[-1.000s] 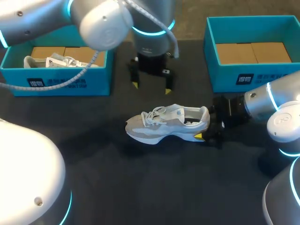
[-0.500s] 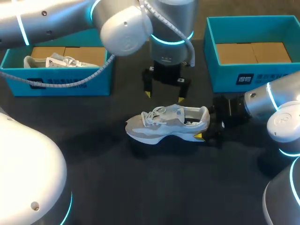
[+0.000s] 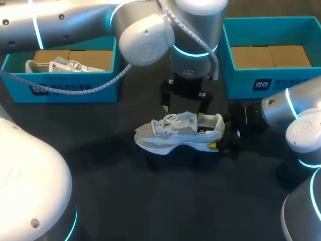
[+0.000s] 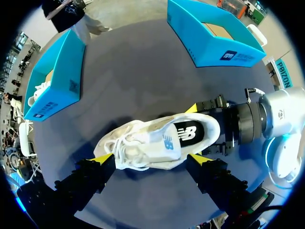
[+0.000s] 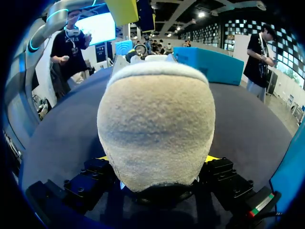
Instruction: Take the shoe out of the shoebox, open the shoe tongue, remove and reinsert the insole, then place the shoe into the shoebox
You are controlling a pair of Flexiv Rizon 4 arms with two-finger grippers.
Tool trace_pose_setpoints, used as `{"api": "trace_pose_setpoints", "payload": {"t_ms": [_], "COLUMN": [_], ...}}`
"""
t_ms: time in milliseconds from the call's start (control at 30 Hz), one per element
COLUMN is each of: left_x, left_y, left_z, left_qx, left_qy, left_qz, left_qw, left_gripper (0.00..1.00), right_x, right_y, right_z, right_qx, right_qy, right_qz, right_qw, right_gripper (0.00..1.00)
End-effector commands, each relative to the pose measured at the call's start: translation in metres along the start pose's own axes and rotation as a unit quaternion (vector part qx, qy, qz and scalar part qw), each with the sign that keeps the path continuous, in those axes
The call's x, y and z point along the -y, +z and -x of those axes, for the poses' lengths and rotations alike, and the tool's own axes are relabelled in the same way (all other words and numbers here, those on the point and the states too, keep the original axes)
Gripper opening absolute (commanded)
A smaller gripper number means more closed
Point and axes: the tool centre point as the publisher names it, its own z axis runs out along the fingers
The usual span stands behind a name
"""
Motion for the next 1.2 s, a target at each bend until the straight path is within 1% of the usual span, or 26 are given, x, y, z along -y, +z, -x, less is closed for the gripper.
{"api": "trace_pose_setpoints", "payload": {"t_ms": [33, 300, 500, 567, 667, 967, 1200], "left_x": [0.0, 0.0, 0.004, 0.005, 0.008, 0.015, 0.015], "left_y": [0.0, 0.0, 0.019, 0.024, 0.03, 0.044, 0.055], "left_z": [0.0, 0.0, -0.009, -0.013, -0.015, -0.024, -0.03], "left_qx": [0.0, 0.0, 0.009, 0.023, 0.022, 0.034, 0.041], "left_qy": [0.0, 0.0, -0.015, -0.014, -0.017, -0.015, -0.006], "left_qz": [0.0, 0.0, 0.027, 0.032, 0.042, 0.047, 0.056], "left_qw": [1.0, 1.0, 0.999, 0.999, 0.999, 0.998, 0.998], "left_gripper": [1.0, 1.0, 1.0, 1.0, 1.0, 1.0, 1.0], "right_x": [0.003, 0.003, 0.003, 0.003, 0.003, 0.003, 0.003], "right_y": [0.006, 0.006, 0.006, 0.006, 0.006, 0.006, 0.006], "right_z": [-0.002, -0.002, -0.002, -0.002, -0.002, -0.002, -0.002], "right_qx": [0.001, 0.001, 0.001, 0.001, 0.001, 0.001, 0.001], "right_qy": [0.0, 0.0, 0.0, 0.0, 0.0, 0.0, 0.0], "right_qz": [-0.002, -0.002, -0.002, -0.002, -0.002, -0.002, -0.002], "right_qw": [1.0, 1.0, 1.0, 1.0, 1.0, 1.0, 1.0], "right_gripper": [0.0, 0.0, 0.0, 0.0, 0.0, 0.0, 0.0]}}
